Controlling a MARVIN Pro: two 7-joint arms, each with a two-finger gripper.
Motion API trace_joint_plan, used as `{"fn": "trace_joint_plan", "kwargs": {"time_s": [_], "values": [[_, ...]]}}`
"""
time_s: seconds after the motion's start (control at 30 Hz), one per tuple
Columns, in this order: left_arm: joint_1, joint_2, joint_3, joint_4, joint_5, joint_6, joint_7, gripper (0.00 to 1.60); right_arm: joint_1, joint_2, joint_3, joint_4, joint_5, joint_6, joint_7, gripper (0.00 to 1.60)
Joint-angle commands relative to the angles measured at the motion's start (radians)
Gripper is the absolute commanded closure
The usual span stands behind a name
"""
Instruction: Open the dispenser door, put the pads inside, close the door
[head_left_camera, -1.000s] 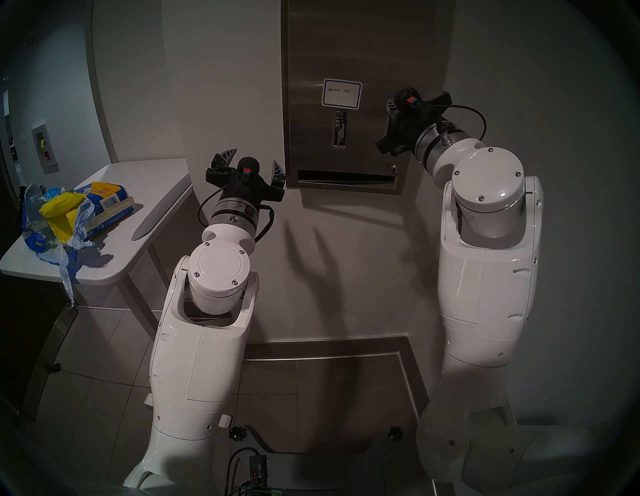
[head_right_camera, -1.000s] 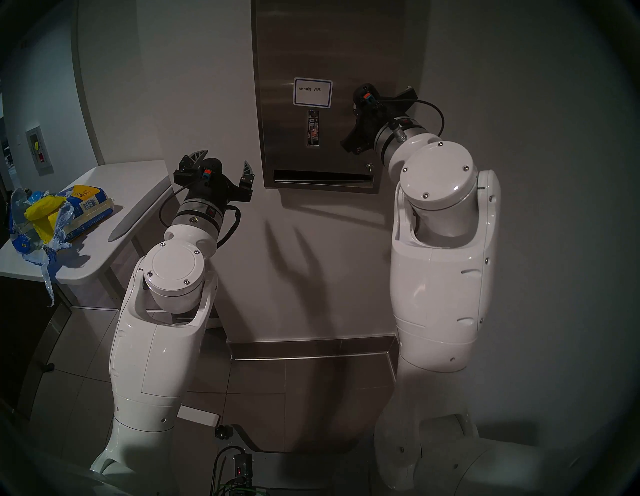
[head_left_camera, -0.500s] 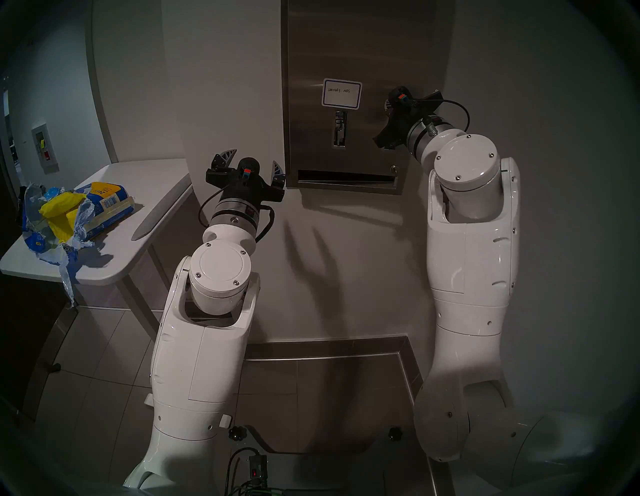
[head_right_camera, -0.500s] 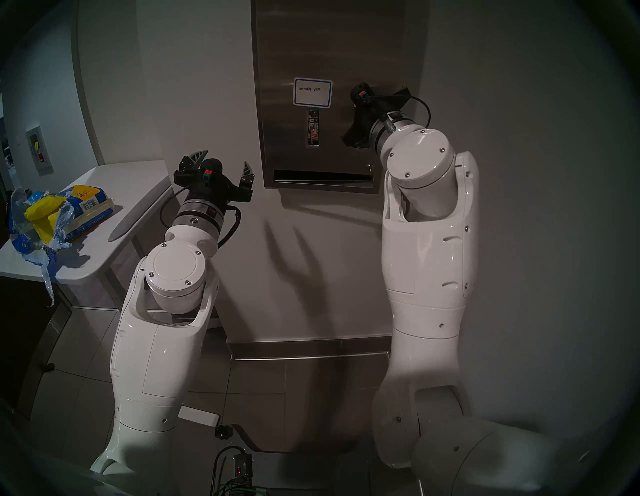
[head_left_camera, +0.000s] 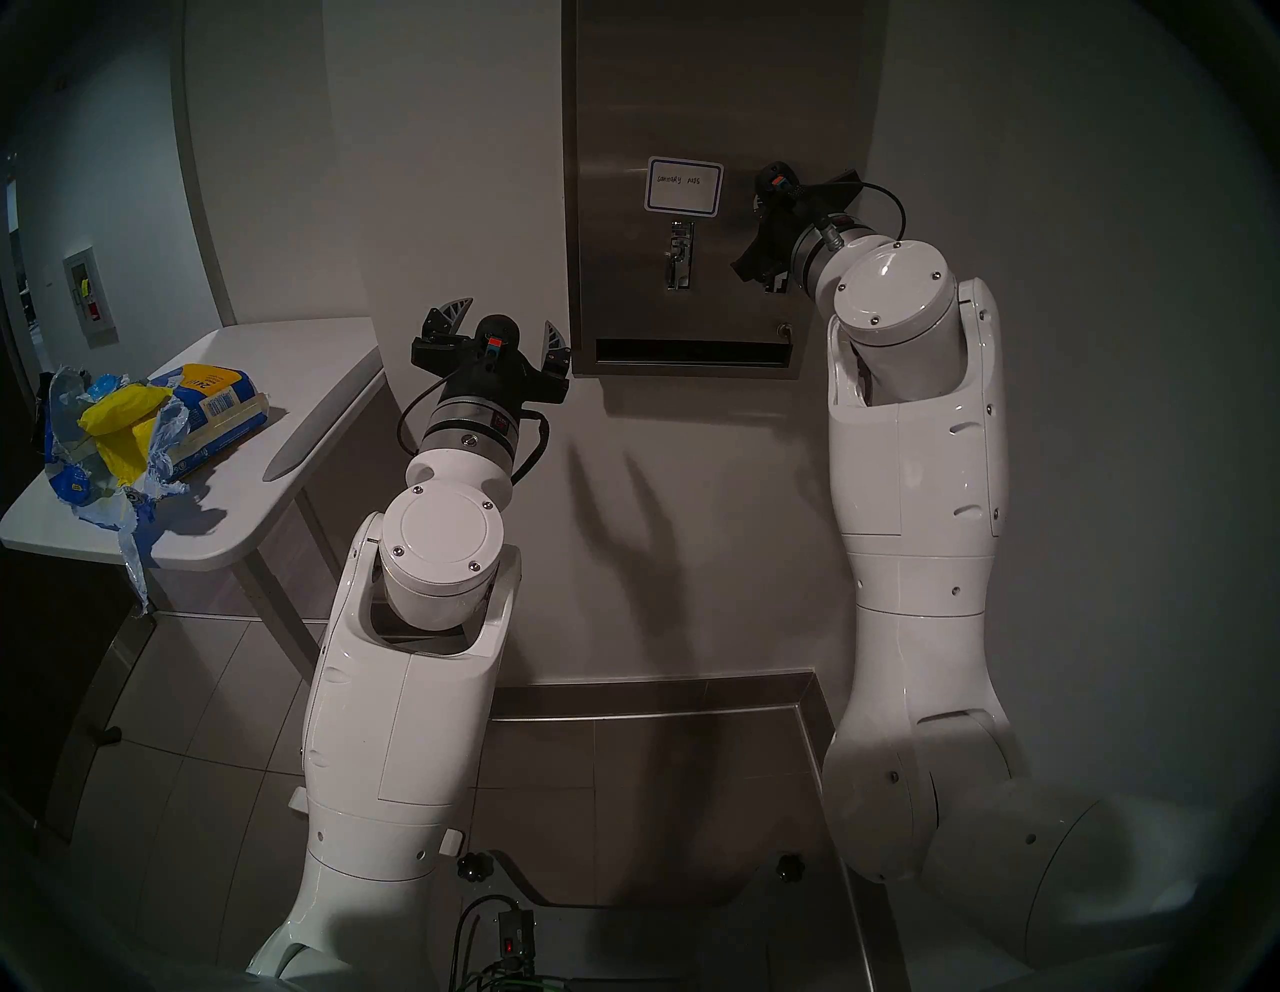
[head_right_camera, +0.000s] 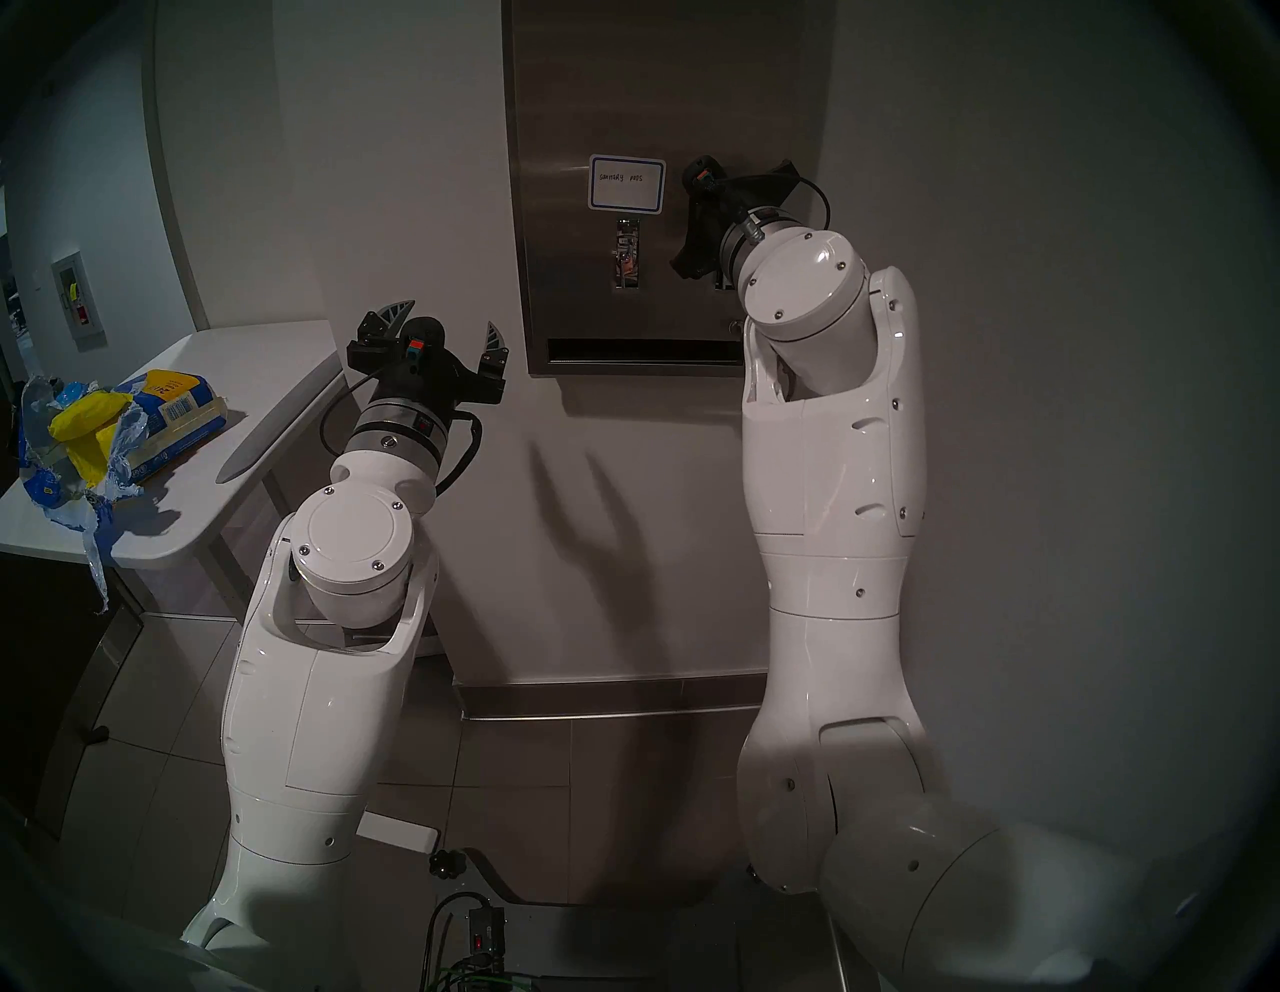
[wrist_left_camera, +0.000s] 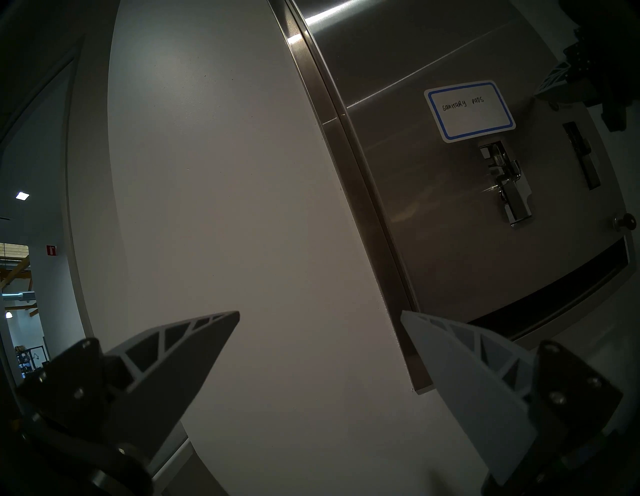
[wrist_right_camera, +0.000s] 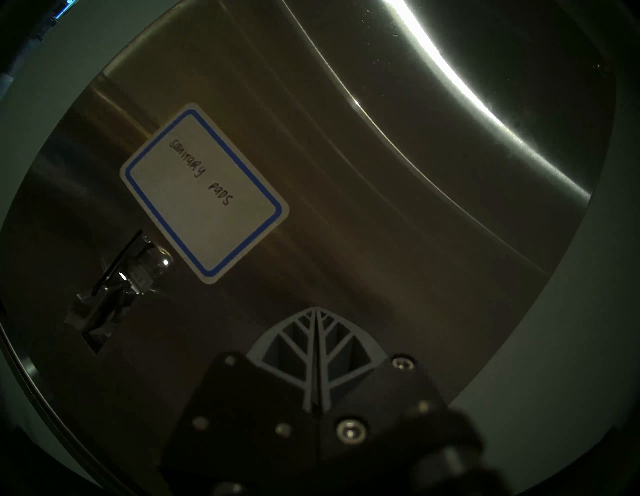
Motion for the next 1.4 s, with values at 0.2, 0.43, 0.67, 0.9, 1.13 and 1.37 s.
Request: {"fn": "trace_joint_plan", "kwargs": {"time_s": [0.2,0.43,0.67,0.9,1.13,1.37], "values": [[-0.026,0.002,-0.002,-0.028,-0.002,-0.027,0.004,0.00,0.152,-0.002,0.003,0.070,-0.028,-0.018,-0.029,1.60],[-0.026,0.003,-0.003,-0.028,-0.003,-0.035,0.006,0.00,0.196,0.001,0.009,0.122,-0.039,-0.028,-0.032,1.60],[-0.025,0.005,-0.004,-0.027,-0.005,-0.047,0.006,0.00,0.245,0.018,0.033,0.159,-0.046,-0.040,-0.025,1.60],[-0.024,0.006,-0.006,-0.025,-0.008,-0.062,0.005,0.00,0.308,0.054,0.062,0.171,-0.052,-0.020,0.019,1.60],[-0.024,0.008,-0.007,-0.024,-0.012,-0.069,0.006,0.00,0.298,0.087,0.094,0.126,-0.072,-0.001,0.051,1.60],[-0.024,0.012,-0.007,-0.023,-0.018,-0.075,0.008,0.00,0.255,0.112,0.127,0.067,-0.101,0.034,0.090,1.60]]}}
